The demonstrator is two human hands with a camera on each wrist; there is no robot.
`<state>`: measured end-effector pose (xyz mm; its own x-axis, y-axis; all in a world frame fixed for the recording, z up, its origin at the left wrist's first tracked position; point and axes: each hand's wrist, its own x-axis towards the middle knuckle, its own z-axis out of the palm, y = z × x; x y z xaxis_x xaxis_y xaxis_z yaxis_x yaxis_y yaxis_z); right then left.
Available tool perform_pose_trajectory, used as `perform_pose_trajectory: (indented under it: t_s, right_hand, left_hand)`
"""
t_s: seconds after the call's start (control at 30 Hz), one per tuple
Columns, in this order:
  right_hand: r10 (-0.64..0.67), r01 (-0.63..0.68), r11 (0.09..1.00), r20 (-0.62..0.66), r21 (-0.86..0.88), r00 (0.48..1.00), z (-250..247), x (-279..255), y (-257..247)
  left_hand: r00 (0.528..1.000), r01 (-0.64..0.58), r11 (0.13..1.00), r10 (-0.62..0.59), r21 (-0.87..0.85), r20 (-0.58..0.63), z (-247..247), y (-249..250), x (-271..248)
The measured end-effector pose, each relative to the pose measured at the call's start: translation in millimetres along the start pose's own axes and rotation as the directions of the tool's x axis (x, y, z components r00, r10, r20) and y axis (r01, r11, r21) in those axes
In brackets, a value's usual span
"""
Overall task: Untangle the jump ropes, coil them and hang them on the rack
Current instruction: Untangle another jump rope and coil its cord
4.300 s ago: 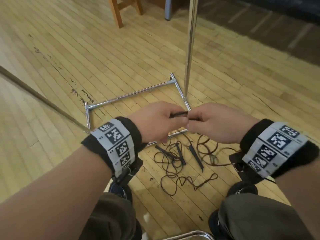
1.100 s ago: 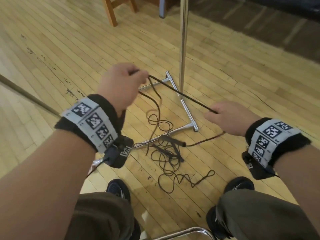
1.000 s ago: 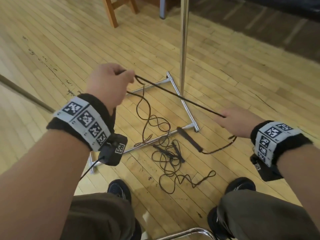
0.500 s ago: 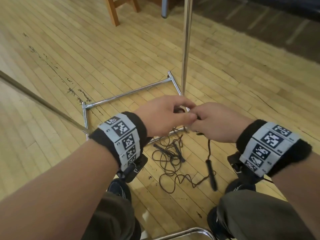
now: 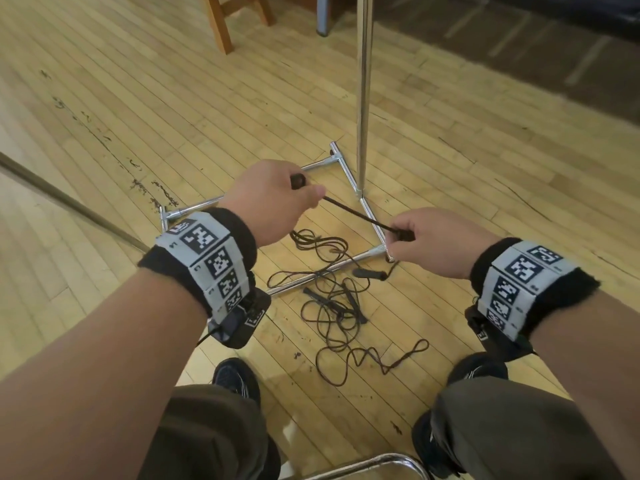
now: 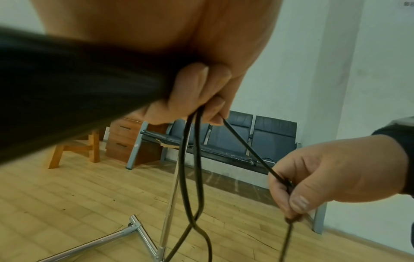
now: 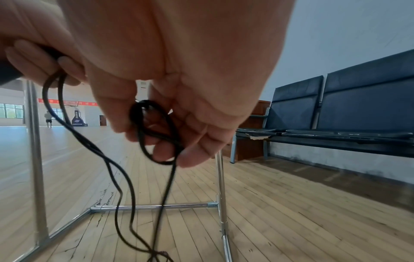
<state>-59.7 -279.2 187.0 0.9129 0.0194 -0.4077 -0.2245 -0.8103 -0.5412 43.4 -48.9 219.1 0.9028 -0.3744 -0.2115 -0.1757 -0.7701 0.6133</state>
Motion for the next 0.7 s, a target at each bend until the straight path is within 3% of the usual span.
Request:
perform_pose_trajectory:
  t_s: [0.17, 0.3, 0.4, 0.5, 0.7]
  right_hand:
    - [-0.035, 0.034, 0.999, 0.04, 0.034, 0.999, -2, 0, 2]
    - [-0.002, -0.001, 0.996, 0.039, 0.086, 0.999, -1, -1, 7]
    - [-0.004, -0.003, 0.974, 0.029, 0.226, 1.0, -4, -2, 2]
    - [-0.079, 0.063, 0.952, 0.038, 0.301, 0.996, -5, -5, -11]
    - [-0.204, 0.167, 0.924, 0.072, 0.344, 0.976, -4, -13, -29]
  left_hand:
    - [0.996, 0.065, 0.997, -0.067, -0.036, -0.065, -7, -6, 3]
    - [0.994, 0.073, 0.996, -0.069, 0.047, -0.087, -9, -11, 5]
    - [0.996, 0.071, 0.991, -0.077, 0.111, 0.053, -8, -12, 1]
    - [0.964, -0.011, 0.996, -0.012, 0.085, 0.267, 0, -5, -8]
    - [0.883, -0.136, 0.987, 0.159, -0.083, 0.441, 14, 11, -16]
